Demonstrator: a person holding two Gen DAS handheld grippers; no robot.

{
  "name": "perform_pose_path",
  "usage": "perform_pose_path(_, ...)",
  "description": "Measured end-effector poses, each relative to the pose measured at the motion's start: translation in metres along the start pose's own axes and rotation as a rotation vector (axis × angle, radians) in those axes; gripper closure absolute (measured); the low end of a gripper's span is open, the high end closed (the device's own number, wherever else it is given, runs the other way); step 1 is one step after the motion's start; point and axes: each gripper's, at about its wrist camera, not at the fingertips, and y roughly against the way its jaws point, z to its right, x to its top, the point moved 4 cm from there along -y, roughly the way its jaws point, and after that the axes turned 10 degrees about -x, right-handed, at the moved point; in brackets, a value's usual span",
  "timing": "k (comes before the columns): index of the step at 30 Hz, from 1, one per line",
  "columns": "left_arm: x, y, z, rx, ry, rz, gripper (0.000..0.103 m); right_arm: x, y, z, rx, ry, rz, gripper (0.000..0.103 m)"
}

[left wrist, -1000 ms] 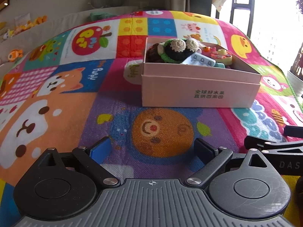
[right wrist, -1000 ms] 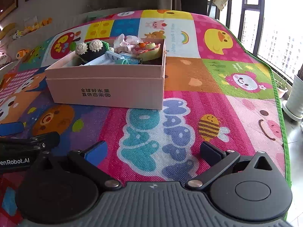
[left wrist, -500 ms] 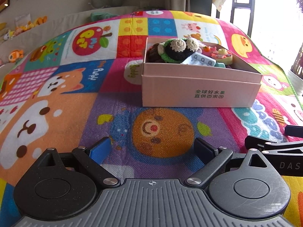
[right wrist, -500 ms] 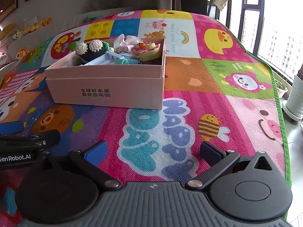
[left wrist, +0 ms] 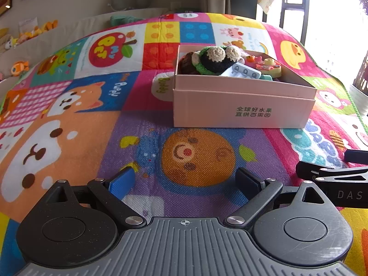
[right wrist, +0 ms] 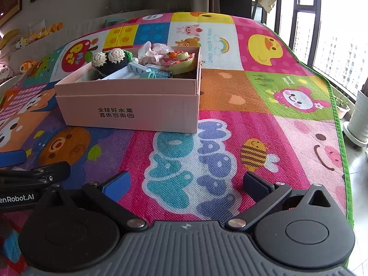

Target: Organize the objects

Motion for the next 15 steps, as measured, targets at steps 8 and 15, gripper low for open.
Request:
perform_pose_path(8,-0.0002,-0.0001,0.0002,0.002,-0.001,0.000,0.006,0.0001,-0.0002,0.0013,0.001,-0.001,0.000,0.000)
perform_pose_path(15,-0.0003,-0.0002,-0.0002,0.001,-0.001,0.000,0.006,0.0000,0.0000,0.0012,0.001,-0.001,0.000,0.000)
